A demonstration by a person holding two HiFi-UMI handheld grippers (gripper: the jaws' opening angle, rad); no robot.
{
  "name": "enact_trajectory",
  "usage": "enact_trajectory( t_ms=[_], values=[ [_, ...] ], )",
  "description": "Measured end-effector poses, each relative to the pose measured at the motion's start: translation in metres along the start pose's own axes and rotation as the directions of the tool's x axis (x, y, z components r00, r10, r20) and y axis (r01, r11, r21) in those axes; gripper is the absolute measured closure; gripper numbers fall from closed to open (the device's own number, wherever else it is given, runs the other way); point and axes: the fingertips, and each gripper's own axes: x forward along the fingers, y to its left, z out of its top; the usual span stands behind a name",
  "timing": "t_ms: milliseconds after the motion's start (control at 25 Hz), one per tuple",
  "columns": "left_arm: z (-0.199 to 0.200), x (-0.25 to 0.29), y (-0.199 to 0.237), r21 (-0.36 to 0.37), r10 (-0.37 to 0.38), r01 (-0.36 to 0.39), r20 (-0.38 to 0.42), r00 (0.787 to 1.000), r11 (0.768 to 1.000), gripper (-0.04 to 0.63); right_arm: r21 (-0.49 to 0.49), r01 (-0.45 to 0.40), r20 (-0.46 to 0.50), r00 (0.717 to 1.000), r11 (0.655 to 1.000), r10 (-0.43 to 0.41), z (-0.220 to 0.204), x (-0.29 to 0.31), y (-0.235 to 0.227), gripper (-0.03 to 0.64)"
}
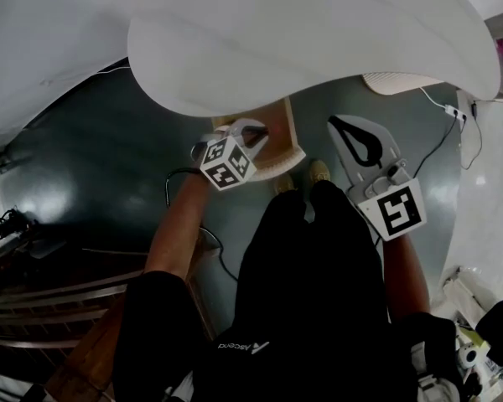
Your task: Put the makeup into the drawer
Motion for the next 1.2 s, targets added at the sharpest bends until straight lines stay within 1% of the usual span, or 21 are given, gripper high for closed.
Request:
enact_trajectory(
  t_ms=[120, 360, 600, 760, 1040, 1160, 1200],
  values=[
    [-0.014, 0.007, 0.0, 0.011, -0.037, 0.037, -0.02, 0.999, 0.999, 0.541, 0.003, 0.029, -0.014, 0.999, 1.0, -0.029, -0.002, 0.001, 0.006, 0.614],
    [-0.039, 0.034, 0.002, -0.002, -0.103, 0.103, -0.043, 0.994, 0.995, 0.541, 0.009, 0.069, -0.053, 0.996, 0.998, -0.068, -0.016, 0.005, 0.005, 0.614],
    [-0.06, 0.057, 0.0, 0.004, -0.144, 0.145, -0.098, 0.985, 0.989, 0.541, 0.02, 0.106, -0.084, 0.991, 0.994, -0.104, -0.027, 0.004, 0.004, 0.614],
    [-0.068, 0.068, 0.001, 0.009, -0.158, 0.16, -0.123, 0.98, 0.987, 0.54, 0.023, 0.115, -0.102, 0.988, 0.993, -0.112, -0.034, 0.005, 0.002, 0.614],
    [-0.073, 0.083, 0.002, -0.008, -0.167, 0.167, -0.156, 0.974, 0.986, 0.54, 0.026, 0.112, -0.114, 0.987, 0.993, -0.108, -0.037, 0.008, 0.001, 0.614],
    [-0.071, 0.081, 0.003, -0.026, -0.17, 0.168, -0.155, 0.973, 0.985, 0.512, 0.025, 0.104, -0.111, 0.989, 0.994, -0.1, -0.035, 0.011, 0.0, 0.614],
    [-0.069, 0.08, 0.004, -0.03, -0.166, 0.164, -0.152, 0.974, 0.986, 0.512, 0.026, 0.1, -0.11, 0.989, 0.995, -0.097, -0.034, 0.011, 0.0, 0.614]
  ],
)
